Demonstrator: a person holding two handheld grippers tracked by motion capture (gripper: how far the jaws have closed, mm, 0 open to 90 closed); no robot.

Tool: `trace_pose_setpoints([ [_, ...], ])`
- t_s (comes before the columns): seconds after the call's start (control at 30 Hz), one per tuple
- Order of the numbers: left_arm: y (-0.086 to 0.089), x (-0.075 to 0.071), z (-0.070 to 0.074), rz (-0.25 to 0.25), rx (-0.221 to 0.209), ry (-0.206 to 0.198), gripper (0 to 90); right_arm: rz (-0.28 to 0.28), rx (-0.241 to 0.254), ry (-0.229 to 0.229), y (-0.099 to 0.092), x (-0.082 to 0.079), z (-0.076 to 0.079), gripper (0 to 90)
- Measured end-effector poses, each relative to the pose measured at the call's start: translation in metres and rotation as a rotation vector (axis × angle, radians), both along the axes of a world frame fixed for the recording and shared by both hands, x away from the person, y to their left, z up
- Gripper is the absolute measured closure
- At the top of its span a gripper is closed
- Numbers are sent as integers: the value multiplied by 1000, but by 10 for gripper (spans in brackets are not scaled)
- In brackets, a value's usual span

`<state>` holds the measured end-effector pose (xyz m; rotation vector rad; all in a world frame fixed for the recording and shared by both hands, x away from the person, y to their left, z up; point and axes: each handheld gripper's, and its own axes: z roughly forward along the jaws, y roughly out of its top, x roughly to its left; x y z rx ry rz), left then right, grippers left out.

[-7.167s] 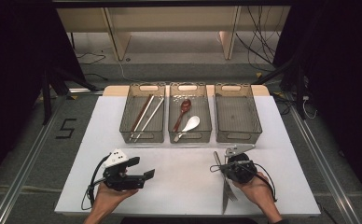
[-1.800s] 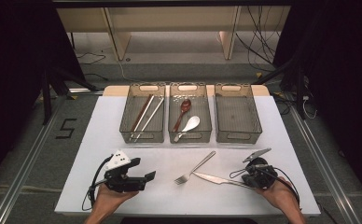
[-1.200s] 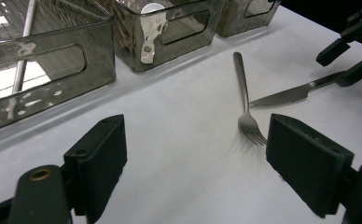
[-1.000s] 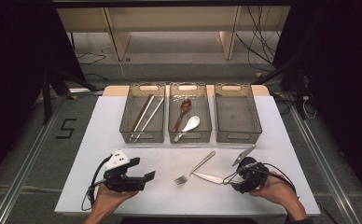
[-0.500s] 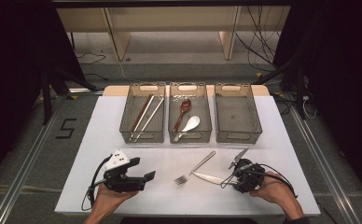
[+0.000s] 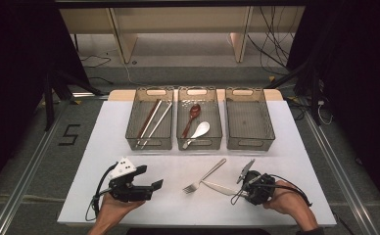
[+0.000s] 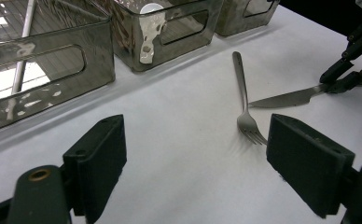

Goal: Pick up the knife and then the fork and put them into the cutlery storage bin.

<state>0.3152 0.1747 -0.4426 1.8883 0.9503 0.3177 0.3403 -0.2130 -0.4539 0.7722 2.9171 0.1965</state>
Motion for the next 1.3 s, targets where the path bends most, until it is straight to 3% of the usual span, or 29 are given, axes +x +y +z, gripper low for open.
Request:
trace_pose_setpoints([
  [0.27,0,0,0,0,1,0,197,44,-10,23,2,-3,0,799],
  [0.5,0,0,0,-1,2,1,197,34,-2,22,1,-3,0,802],
  [0.77,0,0,0,1,1,0,197,10,42,26,-5,-2,4,803],
  [1.0,1,0,0,4,-1,-6,197,3,101,12,-10,-2,14,803],
  [1.3,2,-1,1,8,-15,-19,197,-49,246,-13,-23,3,30,803],
])
